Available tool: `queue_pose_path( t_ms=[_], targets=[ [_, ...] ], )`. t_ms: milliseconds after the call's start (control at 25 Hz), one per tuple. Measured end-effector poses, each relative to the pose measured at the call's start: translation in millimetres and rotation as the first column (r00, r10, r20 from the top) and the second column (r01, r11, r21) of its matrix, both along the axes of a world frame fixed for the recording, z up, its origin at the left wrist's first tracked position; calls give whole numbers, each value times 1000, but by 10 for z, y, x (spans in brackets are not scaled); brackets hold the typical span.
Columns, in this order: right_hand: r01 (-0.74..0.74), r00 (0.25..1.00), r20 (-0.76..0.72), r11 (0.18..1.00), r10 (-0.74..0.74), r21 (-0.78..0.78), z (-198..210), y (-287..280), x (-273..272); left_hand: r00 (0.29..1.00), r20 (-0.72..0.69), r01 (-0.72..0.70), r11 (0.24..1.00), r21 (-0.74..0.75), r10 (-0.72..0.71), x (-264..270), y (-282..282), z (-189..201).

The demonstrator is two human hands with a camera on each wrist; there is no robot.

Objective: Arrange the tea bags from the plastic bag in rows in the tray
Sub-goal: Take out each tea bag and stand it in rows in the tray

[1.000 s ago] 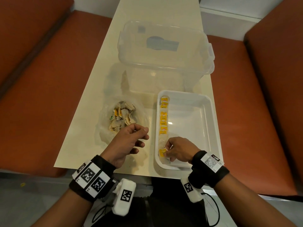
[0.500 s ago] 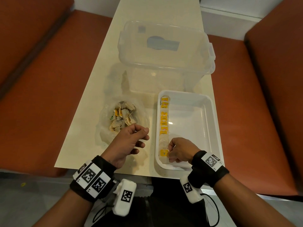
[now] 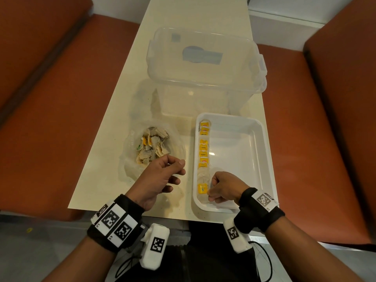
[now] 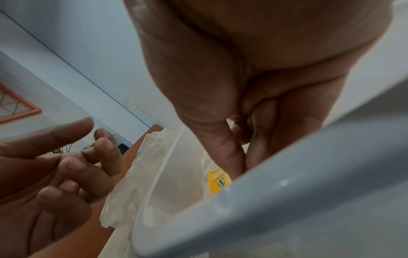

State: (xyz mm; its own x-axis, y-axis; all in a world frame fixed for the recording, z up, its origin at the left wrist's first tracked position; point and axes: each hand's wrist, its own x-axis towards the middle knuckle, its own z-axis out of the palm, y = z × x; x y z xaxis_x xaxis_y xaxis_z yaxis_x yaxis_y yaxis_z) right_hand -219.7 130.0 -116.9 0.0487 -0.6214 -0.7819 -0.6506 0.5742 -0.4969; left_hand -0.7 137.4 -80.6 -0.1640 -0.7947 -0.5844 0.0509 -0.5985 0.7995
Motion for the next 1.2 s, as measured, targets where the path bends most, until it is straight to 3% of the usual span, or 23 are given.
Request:
queue_pose_path(
  t_ms=[360, 440, 520, 600, 680, 760, 880, 960, 1080, 1200],
  targets=[
    [-6, 999, -43, 996, 2, -91, -28, -11, -82, 996, 56, -65, 997, -37, 67, 281, -143, 23],
    [11, 999, -49, 991, -18, -137, 25, 5, -135, 989, 112, -92, 993, -80, 101, 428, -250, 20],
    [35, 999, -21, 979, -40, -202, 125, 17, -160, 961, 264, -41, 985, -167, 85, 550, -371, -24],
    [16, 1000, 28, 961, -8, -276, 299, 11, -121, 860, 510, 159, 954, -254, -7, 614, -486, -95],
    [-33, 995, 76, 947, 60, -321, 478, -28, -24, 666, 731, 448, 863, -232, -149, 590, -586, -160],
    [-111, 983, 96, 930, 154, -351, 612, -84, 102, 450, 858, 663, 737, -134, -248, 508, -661, -223],
    [-297, 947, 6, 882, 322, -366, 650, -193, 306, 170, 952, 807, 591, 16, -257, 400, -717, -315],
    [-357, 928, -15, 873, 373, -332, 582, -264, 437, 85, 973, 832, 552, 48, -213, 390, -739, -375],
    [-365, 925, 1, 891, 379, -270, 454, -351, 578, 65, 978, 843, 535, 52, -198, 401, -746, -447],
    [-335, 938, 12, 913, 347, -232, 358, -412, 666, -30, 991, 879, 468, 89, -131, 391, -729, -496]
  ],
)
